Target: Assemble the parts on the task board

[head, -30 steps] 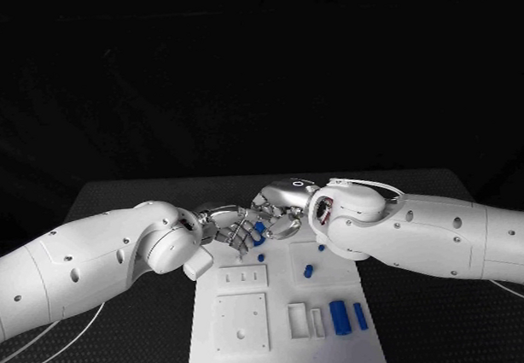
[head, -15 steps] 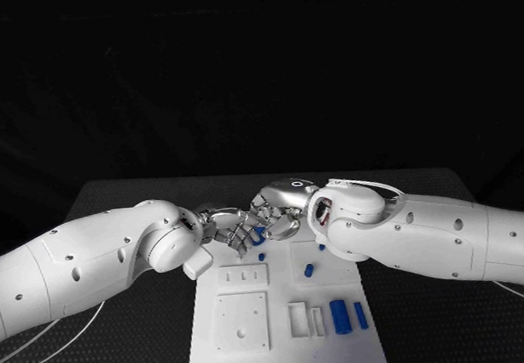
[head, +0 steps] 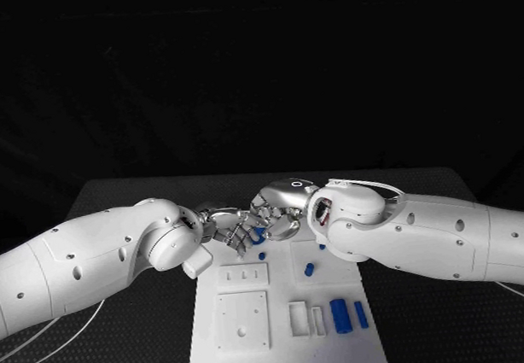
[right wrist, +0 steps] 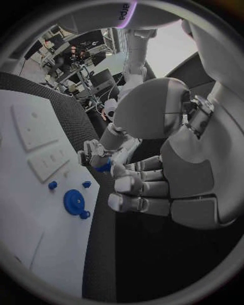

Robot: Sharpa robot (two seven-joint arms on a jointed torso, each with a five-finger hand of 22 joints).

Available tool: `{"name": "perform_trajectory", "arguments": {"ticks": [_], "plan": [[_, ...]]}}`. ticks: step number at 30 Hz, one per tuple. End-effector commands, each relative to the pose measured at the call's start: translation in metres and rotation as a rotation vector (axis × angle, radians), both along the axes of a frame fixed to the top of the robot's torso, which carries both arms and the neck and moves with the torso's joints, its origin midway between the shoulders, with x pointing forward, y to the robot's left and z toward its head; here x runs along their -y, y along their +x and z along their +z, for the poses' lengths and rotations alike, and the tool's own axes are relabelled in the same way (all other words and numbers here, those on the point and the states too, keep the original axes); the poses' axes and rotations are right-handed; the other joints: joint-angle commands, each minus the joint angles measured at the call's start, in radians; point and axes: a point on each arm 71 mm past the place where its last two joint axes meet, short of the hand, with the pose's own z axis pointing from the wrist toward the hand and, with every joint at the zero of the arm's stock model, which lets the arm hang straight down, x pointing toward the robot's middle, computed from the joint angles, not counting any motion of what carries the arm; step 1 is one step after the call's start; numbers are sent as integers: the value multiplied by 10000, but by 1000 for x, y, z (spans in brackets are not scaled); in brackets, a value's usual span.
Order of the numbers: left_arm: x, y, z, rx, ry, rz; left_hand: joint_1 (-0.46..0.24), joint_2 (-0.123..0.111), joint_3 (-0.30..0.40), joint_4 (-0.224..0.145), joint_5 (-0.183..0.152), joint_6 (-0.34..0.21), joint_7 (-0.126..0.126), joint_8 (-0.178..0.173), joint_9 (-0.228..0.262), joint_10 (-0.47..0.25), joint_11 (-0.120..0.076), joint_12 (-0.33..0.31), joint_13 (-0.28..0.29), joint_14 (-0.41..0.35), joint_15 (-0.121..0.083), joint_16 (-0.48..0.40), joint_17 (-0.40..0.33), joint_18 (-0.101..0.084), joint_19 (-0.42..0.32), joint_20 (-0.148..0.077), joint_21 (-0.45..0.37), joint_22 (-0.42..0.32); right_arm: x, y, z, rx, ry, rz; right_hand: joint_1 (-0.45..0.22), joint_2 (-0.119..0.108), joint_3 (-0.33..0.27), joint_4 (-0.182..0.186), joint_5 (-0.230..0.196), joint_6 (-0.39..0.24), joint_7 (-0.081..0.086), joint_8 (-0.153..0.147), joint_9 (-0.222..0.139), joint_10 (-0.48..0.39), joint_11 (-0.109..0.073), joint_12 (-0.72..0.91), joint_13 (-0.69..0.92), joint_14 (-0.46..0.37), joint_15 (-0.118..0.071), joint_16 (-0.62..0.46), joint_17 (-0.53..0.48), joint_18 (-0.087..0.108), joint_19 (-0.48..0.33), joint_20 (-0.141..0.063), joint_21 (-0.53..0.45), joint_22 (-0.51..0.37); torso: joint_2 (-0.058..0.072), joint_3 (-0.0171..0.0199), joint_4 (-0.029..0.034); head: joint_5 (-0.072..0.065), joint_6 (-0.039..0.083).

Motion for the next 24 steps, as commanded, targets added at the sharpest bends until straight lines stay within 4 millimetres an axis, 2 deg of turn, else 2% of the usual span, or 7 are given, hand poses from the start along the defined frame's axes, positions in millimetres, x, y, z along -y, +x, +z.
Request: {"name": "perform_trajectory", "arguments": {"ticks": [1,6,10,19,22,23,24], "plan": [[3,0,2,124,-12,29,88,143,-27,-78,15,25,-8,-1,12,37,-10,36,-1,2,-45,20,-4,-150,-16,-26,-25,140,-10,-6,1,76,-60,586,8,20,72,11,59,1476,299,23,159,45,-60,-57,15,62,-13,-62,10,130,72,-28,53,57,-2,-7,1,13,-10],[2,0,2,121,-27,25,458,426,65,-541,1357,-101,74,-123,-26,-91,65,-52,-43,-124,34,-78,-59,-150,-106,45,-37,162,-10,-6,1,63,-89,561,8,19,73,11,61,1477,298,22,160,46,-61,-57,15,64,-14,-63,10,130,73,-27,53,57,-5,-10,13,2,-9],[2,0,2,115,-60,18,480,599,21,-890,2095,-322,206,-374,-109,-321,194,-274,-159,-321,178,-302,-182,-150,-288,168,-98,172,-9,-6,1,59,-97,548,8,15,75,11,64,1479,297,21,162,48,-61,-58,16,66,-14,-64,10,130,75,-27,54,56,-7,-18,24,12,-17],[2,-1,2,86,-179,-5,502,940,124,-1346,2755,-777,467,-895,-215,-607,435,-827,-441,-532,397,-772,-417,-150,-539,333,-151,195,-10,-6,0,-1,-103,570,7,10,80,13,70,1482,297,19,167,53,-63,-60,18,70,-16,-66,10,130,79,-26,54,54,-5,-18,15,35,-2],[1,0,2,104,-187,49,565,1259,225,-1537,3182,-894,534,-1027,-223,-696,505,-980,-508,-561,426,-832,-423,-150,-601,365,-143,204,-9,-5,-1,-49,-108,535,5,9,82,16,70,1484,296,17,169,54,-63,-62,19,72,-16,-68,10,130,80,-25,54,53,-5,-18,15,45,10],[0,0,2,100,-189,61,582,1282,253,-1574,3198,-904,540,-1043,-222,-704,512,-999,-516,-564,430,-839,-423,-150,-612,371,-142,205,-9,-5,-1,-57,-104,526,5,8,83,16,70,1484,296,17,169,54,-63,-62,19,72,-17,-68,10,130,80,-25,54,53,-7,-22,17,42,9],[0,0,2,78,-212,69,707,1161,582,-1517,2818,-907,549,-1083,-220,-696,524,-1047,-536,-560,433,-860,-425,-150,-613,378,-142,192,-8,-4,-1,-57,-107,520,5,8,83,16,70,1484,296,16,170,55,-63,-63,19,72,-17,-68,10,130,80,-24,54,53,-5,-15,17,36,15]]}}
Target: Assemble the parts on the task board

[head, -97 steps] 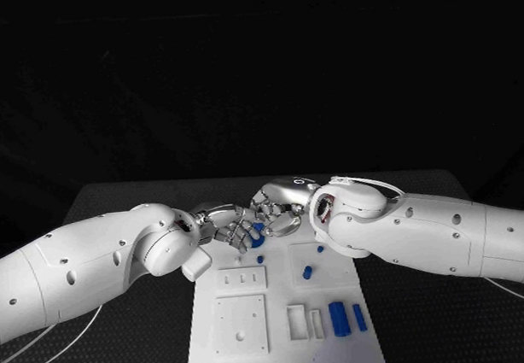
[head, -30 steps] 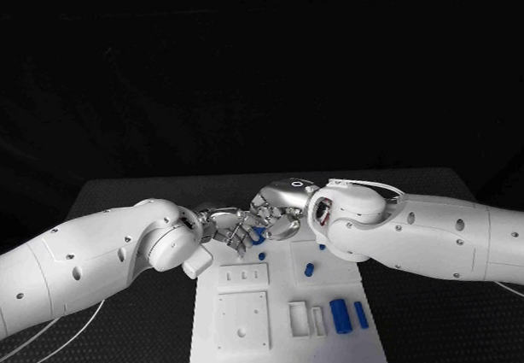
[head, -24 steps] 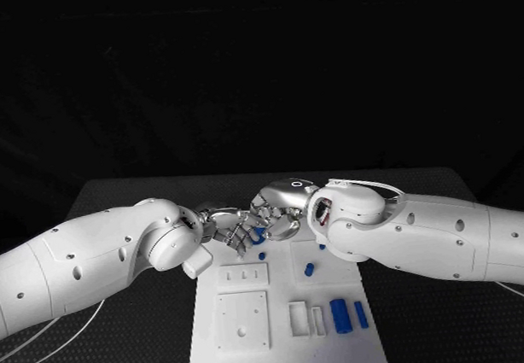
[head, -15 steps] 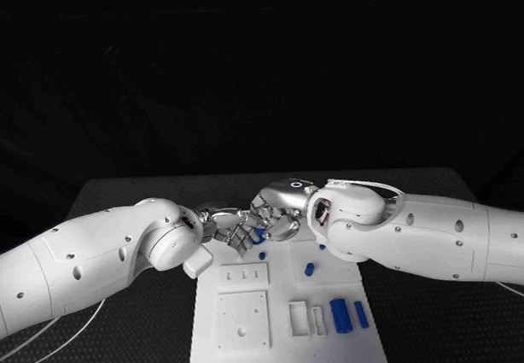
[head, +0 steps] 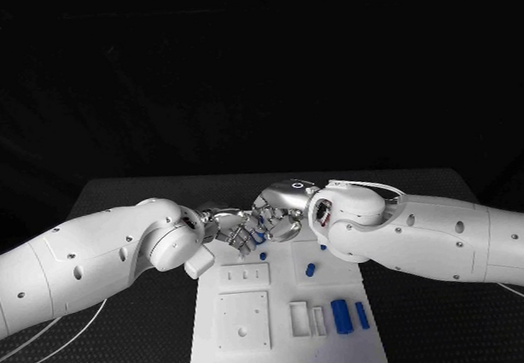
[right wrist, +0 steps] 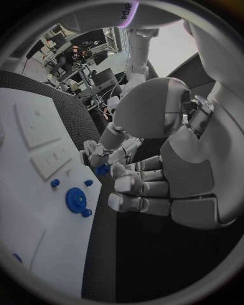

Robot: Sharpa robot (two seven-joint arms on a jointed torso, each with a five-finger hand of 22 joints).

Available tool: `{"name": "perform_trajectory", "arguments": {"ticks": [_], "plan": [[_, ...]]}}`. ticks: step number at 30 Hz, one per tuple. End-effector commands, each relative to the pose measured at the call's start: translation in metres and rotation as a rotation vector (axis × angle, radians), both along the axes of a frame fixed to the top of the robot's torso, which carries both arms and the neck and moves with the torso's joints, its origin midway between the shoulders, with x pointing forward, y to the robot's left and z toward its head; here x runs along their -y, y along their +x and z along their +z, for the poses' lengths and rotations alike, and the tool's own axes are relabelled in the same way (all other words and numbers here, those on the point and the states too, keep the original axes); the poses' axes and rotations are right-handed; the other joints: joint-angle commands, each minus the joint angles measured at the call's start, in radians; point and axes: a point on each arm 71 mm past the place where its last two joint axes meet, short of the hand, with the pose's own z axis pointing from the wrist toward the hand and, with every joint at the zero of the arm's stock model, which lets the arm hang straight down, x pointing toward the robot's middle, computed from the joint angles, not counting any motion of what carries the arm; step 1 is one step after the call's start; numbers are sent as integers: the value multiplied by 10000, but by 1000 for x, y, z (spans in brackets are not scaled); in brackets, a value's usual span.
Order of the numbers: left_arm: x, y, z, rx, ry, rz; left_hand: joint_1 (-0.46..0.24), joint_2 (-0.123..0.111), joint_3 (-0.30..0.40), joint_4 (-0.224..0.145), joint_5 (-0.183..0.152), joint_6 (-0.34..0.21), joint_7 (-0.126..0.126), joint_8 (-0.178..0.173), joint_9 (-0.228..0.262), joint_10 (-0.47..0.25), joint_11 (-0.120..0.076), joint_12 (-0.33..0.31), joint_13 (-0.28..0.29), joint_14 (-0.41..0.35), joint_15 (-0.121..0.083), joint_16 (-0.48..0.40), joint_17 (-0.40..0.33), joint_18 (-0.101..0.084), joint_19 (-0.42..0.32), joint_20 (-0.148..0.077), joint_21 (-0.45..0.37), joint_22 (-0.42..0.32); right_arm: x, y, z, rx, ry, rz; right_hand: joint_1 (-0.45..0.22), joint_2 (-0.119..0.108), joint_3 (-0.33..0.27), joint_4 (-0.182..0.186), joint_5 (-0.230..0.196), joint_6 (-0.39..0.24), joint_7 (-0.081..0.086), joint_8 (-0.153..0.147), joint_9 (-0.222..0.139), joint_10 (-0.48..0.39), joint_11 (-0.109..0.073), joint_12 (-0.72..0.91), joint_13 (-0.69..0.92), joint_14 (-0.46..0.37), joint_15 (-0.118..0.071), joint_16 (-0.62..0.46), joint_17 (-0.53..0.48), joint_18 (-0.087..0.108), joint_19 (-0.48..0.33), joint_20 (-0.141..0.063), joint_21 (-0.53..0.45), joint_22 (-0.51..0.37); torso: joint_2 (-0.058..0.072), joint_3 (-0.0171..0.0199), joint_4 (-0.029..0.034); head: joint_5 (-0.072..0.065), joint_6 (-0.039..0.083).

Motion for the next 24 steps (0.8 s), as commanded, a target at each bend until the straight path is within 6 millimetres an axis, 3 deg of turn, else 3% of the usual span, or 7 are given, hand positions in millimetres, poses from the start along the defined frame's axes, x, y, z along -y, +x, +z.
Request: {"name": "perform_trajectory", "arguments": {"ticks": [1,8,14,24], "plan": [[-2,2,1,89,-123,156,207,-68,545,55,-423,-52,-2,-94,3,-47,18,-116,-43,-52,8,-58,-14,-152,-98,12,-23,193,-8,-5,1,-67,95,571,57,61,64,-3,47,1481,298,64,175,18,-27,-63,13,63,-29,-70,13,127,56,0,61,53,-1,5,-4,-2,13],[1,0,1,20,-234,78,129,-258,684,156,-564,-69,26,-154,19,-51,40,-183,-64,-62,23,-83,-4,-152,-135,44,-3,208,-9,-5,1,-90,110,568,55,60,68,0,47,1482,297,61,179,20,-27,-66,14,65,-30,-73,12,127,58,1,60,51,8,4,-5,-5,11],[1,0,1,23,-297,96,38,-391,742,476,-1356,-40,24,-218,69,-8,36,-245,-67,-55,21,-97,30,-152,-177,41,60,212,-9,-5,1,-146,148,579,51,60,70,3,48,1483,297,59,182,22,-28,-68,16,67,-30,-75,12,127,59,2,60,50,6,10,-14,6,-4],[-3,3,3,250,-385,387,64,70,831,620,-1589,173,-68,-151,158,154,-46,-207,-27,61,-39,-31,89,-152,-143,6,111,201,-7,-5,0,-233,150,524,41,57,72,10,57,1487,297,55,188,27,-28,-71,19,71,-30,-80,12,127,61,5,58,47,2,14,-15,16,-13]]}}
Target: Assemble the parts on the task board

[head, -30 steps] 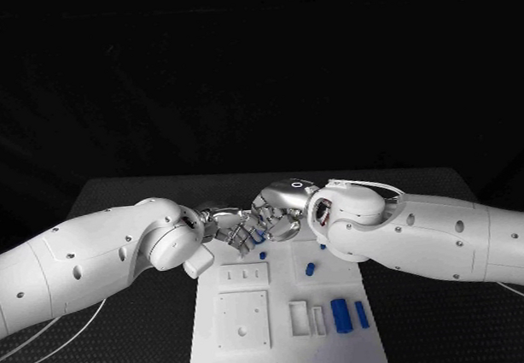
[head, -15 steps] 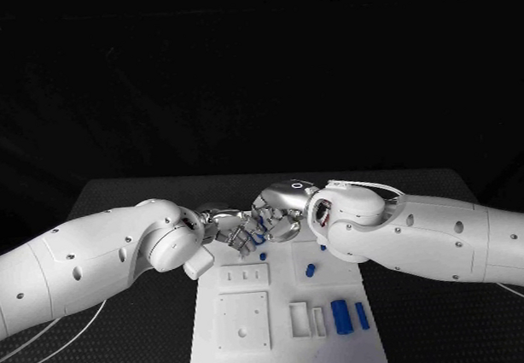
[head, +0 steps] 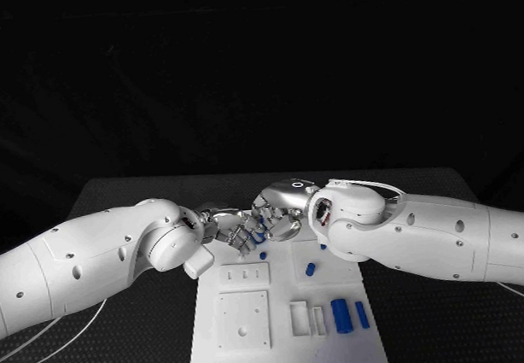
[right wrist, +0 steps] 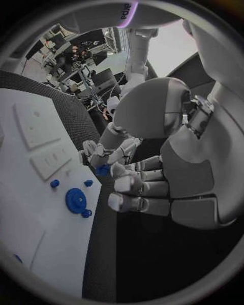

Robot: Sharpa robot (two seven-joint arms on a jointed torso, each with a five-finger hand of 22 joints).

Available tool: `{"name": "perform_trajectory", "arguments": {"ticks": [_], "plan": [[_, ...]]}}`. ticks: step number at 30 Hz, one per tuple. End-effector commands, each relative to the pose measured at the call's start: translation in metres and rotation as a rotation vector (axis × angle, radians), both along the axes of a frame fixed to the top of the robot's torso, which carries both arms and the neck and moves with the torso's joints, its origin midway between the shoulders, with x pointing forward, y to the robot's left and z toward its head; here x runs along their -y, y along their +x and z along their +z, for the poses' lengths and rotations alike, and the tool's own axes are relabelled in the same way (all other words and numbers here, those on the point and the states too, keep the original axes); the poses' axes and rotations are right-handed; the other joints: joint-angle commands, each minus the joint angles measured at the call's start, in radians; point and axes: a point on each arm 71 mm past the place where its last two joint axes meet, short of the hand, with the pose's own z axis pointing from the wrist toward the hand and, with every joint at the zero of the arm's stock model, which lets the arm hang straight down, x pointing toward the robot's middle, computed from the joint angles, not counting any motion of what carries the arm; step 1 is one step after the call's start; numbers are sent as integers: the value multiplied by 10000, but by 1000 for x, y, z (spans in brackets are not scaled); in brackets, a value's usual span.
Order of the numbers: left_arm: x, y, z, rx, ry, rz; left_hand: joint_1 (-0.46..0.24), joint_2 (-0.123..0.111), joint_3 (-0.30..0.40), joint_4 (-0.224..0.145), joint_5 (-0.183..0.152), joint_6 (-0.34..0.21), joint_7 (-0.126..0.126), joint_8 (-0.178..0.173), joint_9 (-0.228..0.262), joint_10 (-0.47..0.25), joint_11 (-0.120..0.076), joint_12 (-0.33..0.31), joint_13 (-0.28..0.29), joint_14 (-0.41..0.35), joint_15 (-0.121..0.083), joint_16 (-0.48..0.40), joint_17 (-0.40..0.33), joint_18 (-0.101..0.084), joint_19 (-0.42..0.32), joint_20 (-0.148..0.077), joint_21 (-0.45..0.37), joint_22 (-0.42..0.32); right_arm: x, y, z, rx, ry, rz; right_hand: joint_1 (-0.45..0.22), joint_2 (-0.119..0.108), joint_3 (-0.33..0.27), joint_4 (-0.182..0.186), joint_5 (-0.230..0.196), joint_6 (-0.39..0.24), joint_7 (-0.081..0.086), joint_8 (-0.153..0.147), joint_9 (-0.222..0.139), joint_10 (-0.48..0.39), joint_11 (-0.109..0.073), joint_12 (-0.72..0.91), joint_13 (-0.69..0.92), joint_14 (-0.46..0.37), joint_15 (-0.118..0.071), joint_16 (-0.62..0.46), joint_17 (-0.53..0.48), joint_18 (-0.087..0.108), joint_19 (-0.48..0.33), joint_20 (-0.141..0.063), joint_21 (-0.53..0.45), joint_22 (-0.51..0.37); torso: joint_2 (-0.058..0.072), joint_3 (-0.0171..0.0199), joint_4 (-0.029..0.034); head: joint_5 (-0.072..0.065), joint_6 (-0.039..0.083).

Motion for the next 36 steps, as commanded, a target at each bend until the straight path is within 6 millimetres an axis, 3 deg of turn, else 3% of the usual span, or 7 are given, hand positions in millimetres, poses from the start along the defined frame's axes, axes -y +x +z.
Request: {"name": "perform_trajectory", "arguments": {"ticks": [1,4,9,21,31,36], "plan": [[-1,3,4,346,-269,354,48,308,-4,33,-42,130,-28,41,29,113,-33,-4,22,76,-48,20,28,-151,-31,-34,76,194,-6,-5,-1,-221,109,481,39,56,56,-5,59,1488,297,47,190,28,-28,-32,13,70,-33,-23,14,125,62,4,30,48,-2,-2,-4,4,-2],[-3,4,4,402,-283,439,-18,421,-16,-70,0,199,-59,60,58,167,-58,11,38,102,-66,41,47,-151,-26,-41,86,191,-5,-5,-2,-351,63,386,-2,37,58,14,163,1497,294,35,209,36,-29,-41,24,79,-31,-34,16,125,64,12,24,40,-1,-5,-7,5,0],[-5,4,4,421,-280,493,-116,484,-13,-212,105,243,-80,60,80,200,-75,16,53,117,-78,54,63,-151,-24,-46,97,190,-2,-3,-3,-522,185,212,-166,-35,-62,34,681,1506,295,-16,285,38,-23,-90,70,89,-18,-87,21,125,64,24,8,16,-4,-6,-3,-2,-2],[-5,4,4,575,-18,354,-156,504,42,-381,211,295,-101,58,103,235,-91,21,71,132,-91,68,80,-151,-15,-60,121,195,-2,-3,-3,-565,420,230,-783,-220,-1351,315,1221,1503,264,-140,413,30,-45,-210,158,85,-20,-170,54,125,51,39,-7,-21,2,-9,-1,10,6],[-4,4,4,667,91,210,-52,399,134,-451,213,324,-112,50,118,252,-98,20,82,143,-99,78,92,-151,13,-79,155,200,-2,-4,-3,-516,547,232,-919,-185,-1593,407,1350,1533,261,-182,422,41,-49,-229,180,93,-28,-179,66,125,44,30,-9,-26,1,-4,-8,11,5],[-2,3,4,641,94,74,125,263,230,-391,197,365,-125,47,141,277,-105,17,94,156,-105,87,103,-151,16,-79,182,201,-2,-4,-3,-496,576,240,-505,-71,-1269,375,919,1578,238,-269,435,72,-71,-271,216,111,-47,-209,81,125,35,-7,-41,-54,2,-2,-1,10,7]]}}
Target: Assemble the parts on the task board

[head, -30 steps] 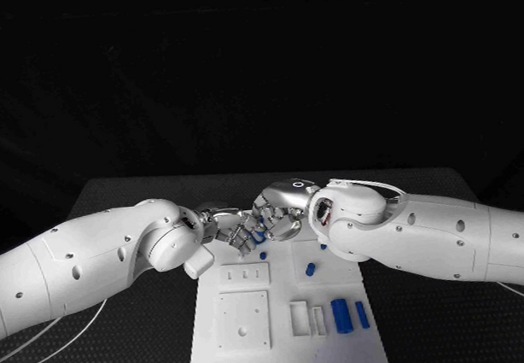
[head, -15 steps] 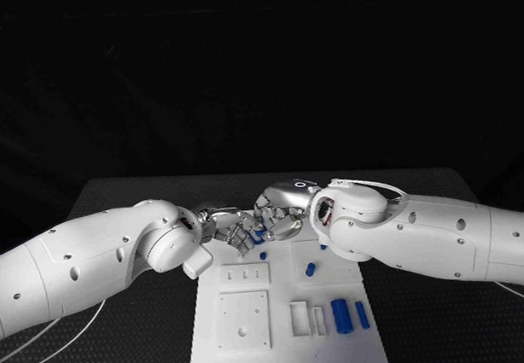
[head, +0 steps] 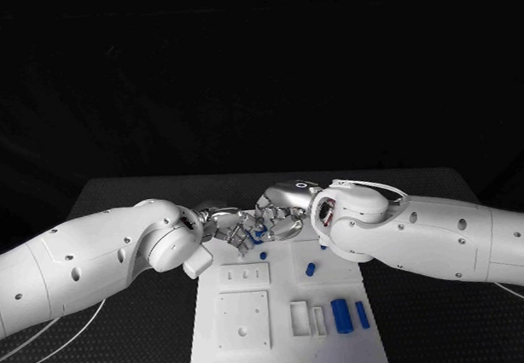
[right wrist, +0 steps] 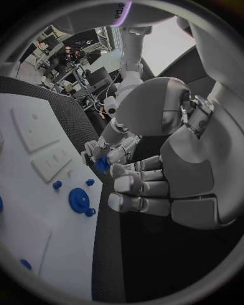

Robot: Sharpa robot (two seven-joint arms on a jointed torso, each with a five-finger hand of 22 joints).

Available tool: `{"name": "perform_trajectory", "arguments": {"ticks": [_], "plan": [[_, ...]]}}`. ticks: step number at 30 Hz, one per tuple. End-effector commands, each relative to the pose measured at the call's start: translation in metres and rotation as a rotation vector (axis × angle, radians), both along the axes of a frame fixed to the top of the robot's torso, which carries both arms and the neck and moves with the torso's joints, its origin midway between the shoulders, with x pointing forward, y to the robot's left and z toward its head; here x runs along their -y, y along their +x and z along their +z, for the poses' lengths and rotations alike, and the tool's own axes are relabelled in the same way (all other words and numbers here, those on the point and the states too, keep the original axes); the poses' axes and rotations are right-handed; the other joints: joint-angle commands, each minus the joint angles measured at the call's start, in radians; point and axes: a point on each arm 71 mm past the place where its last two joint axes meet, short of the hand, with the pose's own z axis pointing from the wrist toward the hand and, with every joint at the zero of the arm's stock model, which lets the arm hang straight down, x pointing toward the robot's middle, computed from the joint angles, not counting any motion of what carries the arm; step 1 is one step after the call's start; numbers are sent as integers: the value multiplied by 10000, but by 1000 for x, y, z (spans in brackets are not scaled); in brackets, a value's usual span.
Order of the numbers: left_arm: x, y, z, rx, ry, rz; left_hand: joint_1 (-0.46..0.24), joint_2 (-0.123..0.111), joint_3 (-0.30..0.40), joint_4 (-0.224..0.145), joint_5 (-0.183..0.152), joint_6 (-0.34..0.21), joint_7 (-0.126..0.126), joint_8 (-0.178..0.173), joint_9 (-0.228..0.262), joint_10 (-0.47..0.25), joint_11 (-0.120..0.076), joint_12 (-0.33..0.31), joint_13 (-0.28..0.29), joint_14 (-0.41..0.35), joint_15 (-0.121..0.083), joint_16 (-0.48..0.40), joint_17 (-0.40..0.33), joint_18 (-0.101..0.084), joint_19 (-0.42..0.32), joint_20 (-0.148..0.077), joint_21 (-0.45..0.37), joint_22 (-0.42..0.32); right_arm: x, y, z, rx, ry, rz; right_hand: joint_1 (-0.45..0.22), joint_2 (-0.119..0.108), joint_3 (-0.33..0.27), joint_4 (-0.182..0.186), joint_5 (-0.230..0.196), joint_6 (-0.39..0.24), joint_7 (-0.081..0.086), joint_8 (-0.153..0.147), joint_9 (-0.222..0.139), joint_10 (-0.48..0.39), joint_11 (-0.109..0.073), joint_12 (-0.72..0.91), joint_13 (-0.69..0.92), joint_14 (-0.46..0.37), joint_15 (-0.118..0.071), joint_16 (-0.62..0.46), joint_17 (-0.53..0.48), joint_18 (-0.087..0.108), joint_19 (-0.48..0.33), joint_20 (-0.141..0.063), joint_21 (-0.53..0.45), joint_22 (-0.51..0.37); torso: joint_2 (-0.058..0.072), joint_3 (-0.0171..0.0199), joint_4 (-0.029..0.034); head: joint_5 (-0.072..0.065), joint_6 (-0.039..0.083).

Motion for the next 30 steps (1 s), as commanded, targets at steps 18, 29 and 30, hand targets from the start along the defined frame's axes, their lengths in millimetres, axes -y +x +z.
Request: {"name": "perform_trajectory", "arguments": {"ticks": [18,29,30], "plan": [[-1,3,3,555,58,257,293,-109,27,89,454,299,-77,120,121,230,-112,103,87,221,-97,165,80,-152,-9,-66,128,210,-10,-7,-2,-236,206,611,403,65,782,-199,-494,1435,272,-162,481,78,-54,-148,150,101,-4,-96,94,121,27,-20,-4,-19,3,5,-3,12,7],[-4,4,3,693,180,402,313,-123,-4,41,661,400,-121,150,176,321,-149,140,124,295,-147,235,120,-152,12,-91,192,217,-7,-6,-3,-264,148,515,-40,-66,39,-222,79,1451,255,-203,554,81,-64,-185,205,108,-7,-112,121,121,28,1,31,-8,1,5,-3,14,-10],[-4,4,3,700,187,411,313,-122,-5,41,665,402,-122,150,177,324,-150,141,125,297,-148,237,121,-152,13,-92,193,217,-7,-6,-3,-266,141,502,-138,-85,-191,-246,69,1452,259,-222,557,74,-63,-192,216,102,-10,-116,126,121,15,-5,34,-4,2,6,-3,12,-16]]}}
